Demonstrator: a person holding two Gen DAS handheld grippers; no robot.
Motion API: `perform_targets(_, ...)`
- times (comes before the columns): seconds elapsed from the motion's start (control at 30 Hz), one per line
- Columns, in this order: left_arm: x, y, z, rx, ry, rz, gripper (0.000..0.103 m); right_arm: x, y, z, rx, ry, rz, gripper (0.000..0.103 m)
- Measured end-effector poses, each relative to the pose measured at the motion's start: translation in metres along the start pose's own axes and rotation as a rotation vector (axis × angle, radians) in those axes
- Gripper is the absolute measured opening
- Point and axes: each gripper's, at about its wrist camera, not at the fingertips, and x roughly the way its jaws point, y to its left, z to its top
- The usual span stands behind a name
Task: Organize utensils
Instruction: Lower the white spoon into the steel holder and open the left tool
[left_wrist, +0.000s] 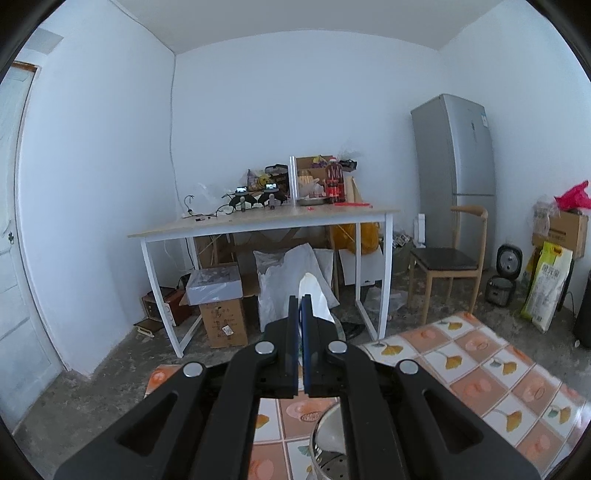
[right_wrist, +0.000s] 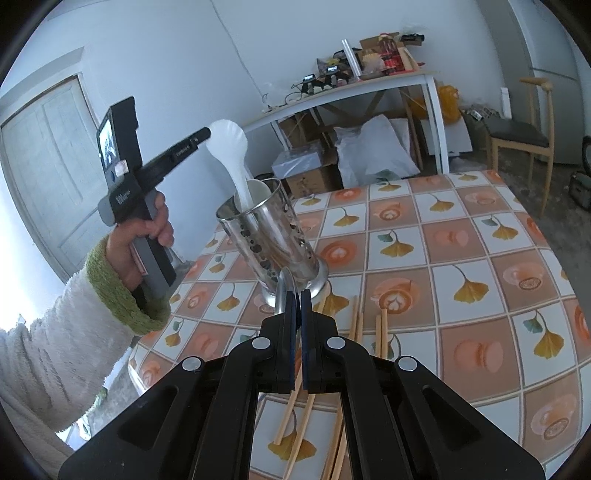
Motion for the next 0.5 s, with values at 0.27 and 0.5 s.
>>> perform_targets(0.27, 0.0, -0.002, -0.022, 0.053, 0.043, -0.02, 0.001, 0.001, 0.001, 0.0, 0.001, 0.001, 0.001, 0.001)
perform_targets(0.5, -0.006, -0.019, -0.036, 0.156, 0.071, -0.067, 0.001, 0.002, 0.002, -0.001, 0.002, 0.003, 0.005, 0.001)
